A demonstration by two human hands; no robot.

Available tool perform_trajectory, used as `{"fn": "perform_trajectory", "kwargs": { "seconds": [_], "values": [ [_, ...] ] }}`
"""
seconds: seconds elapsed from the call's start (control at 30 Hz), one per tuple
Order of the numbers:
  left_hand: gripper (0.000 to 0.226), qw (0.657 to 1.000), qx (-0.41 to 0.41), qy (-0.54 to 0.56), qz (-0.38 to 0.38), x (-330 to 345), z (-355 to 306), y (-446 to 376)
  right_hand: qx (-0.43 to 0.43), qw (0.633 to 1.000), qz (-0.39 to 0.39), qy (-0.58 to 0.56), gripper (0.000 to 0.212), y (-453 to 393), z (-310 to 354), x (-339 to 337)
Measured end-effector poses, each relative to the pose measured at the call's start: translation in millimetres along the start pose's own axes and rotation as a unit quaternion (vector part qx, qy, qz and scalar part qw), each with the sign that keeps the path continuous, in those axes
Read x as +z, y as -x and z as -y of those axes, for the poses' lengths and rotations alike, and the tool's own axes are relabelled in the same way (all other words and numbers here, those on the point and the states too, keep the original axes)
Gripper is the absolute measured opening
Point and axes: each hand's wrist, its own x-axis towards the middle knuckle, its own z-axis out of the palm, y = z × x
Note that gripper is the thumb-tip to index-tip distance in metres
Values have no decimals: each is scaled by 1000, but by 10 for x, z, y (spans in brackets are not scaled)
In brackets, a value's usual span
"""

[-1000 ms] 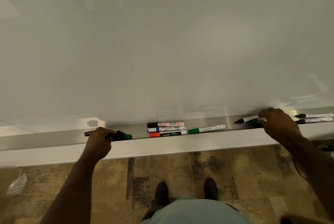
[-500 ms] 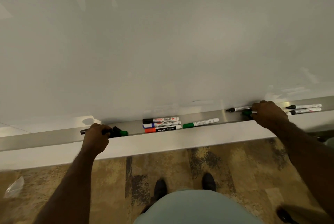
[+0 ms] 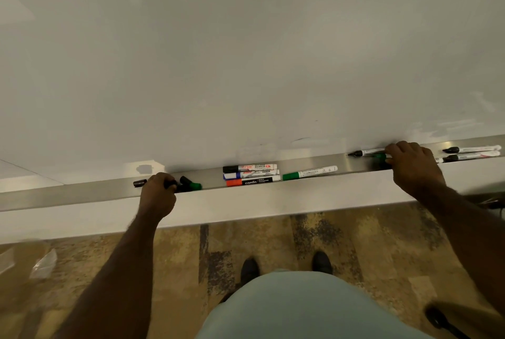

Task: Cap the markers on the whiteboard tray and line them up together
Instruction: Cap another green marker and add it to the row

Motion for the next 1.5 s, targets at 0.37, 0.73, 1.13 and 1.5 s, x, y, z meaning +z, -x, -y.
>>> {"fn": "perform_trajectory", "kwargs": {
  "seconds": [0.37,0.73,1.13,1.5],
  "values": [
    [12,990,-9,131,-58,12,-121,132,-63,988,-84,-116,27,-52,571,-57],
    [29,989,130,-62,-44,72,-248,178,-162,974,-42,-154,20,-66,1583,-3],
    [23,974,148,-168,29,180,-265,189,-187,957,-18,-221,11,-69,2079,-70],
    [28,966,172,-184,57,264,-393,128,-193,947,21,-256,15,-118,2289,-33]
  ]
}}
